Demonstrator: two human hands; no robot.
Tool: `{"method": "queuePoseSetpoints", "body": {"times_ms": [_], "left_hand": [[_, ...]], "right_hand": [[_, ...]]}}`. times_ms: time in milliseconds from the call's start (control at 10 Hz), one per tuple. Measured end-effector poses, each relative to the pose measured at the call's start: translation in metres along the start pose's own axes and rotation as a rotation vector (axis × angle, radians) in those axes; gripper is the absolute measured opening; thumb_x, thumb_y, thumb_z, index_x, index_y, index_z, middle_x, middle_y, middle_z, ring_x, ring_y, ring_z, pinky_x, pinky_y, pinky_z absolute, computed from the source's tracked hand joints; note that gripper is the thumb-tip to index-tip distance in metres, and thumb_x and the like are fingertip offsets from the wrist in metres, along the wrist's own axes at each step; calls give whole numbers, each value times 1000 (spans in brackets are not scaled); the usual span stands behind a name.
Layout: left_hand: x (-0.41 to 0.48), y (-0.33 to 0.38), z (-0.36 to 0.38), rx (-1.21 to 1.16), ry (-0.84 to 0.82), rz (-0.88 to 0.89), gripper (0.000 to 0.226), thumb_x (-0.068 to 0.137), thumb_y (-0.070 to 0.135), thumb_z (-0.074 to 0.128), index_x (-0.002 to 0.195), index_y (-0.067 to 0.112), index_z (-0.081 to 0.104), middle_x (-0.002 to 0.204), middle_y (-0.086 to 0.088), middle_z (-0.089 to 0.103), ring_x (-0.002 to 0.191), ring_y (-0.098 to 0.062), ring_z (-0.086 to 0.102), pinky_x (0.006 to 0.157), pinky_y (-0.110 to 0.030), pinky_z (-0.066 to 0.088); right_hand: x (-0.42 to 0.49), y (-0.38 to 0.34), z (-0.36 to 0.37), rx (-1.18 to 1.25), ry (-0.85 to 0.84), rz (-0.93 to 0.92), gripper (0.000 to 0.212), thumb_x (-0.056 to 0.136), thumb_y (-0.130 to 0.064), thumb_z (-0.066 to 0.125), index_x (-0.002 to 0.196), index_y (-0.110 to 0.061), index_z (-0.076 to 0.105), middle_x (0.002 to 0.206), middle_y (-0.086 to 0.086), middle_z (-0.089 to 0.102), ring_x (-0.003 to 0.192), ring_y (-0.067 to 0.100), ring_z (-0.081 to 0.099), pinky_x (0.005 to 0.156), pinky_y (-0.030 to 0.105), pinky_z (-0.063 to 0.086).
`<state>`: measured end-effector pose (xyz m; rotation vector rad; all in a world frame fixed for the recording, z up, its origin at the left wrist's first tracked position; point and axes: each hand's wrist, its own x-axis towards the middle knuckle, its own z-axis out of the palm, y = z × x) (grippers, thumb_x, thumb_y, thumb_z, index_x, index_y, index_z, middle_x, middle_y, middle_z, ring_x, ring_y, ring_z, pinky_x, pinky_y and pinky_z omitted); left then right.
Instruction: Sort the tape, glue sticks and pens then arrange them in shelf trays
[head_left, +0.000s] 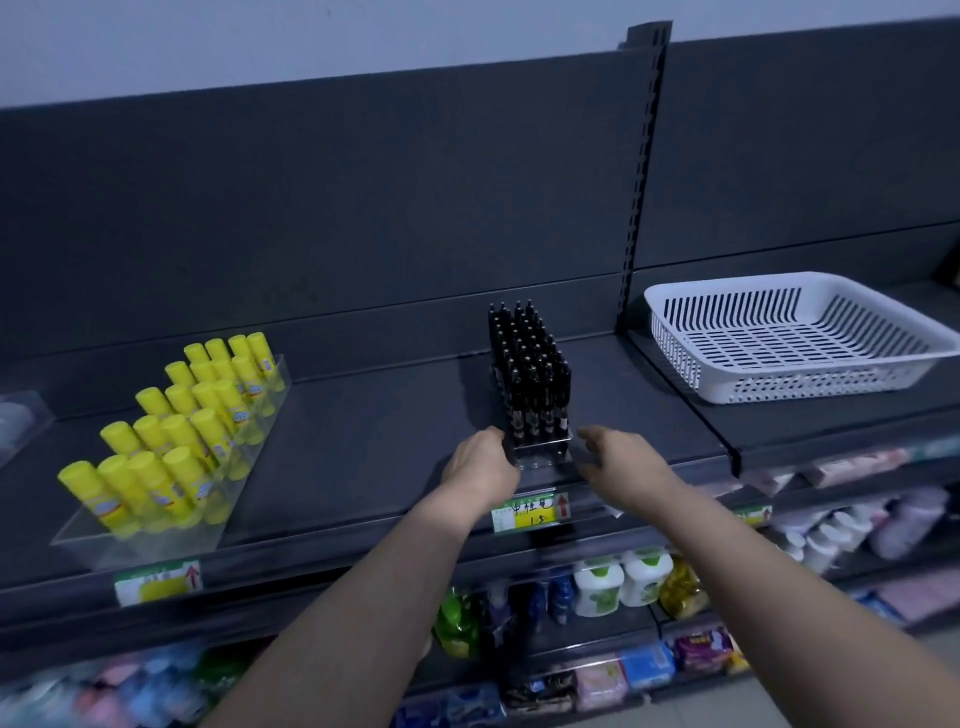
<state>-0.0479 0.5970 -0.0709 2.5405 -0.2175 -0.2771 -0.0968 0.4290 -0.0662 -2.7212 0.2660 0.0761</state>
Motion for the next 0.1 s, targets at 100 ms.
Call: {"method": "queuePoseSetpoints", "body": {"times_ms": [100], "left_hand": [[-15,-2,-2,74,36,-4,45,91,9,56,135,16,50,130,-3,57,117,-23,54,90,-31,47]], "right_hand": [[-13,6,3,-115,-4,-22,41,88,-13,50,128,-20,55,120,11,64,112,30,58,83,35,49]]}}
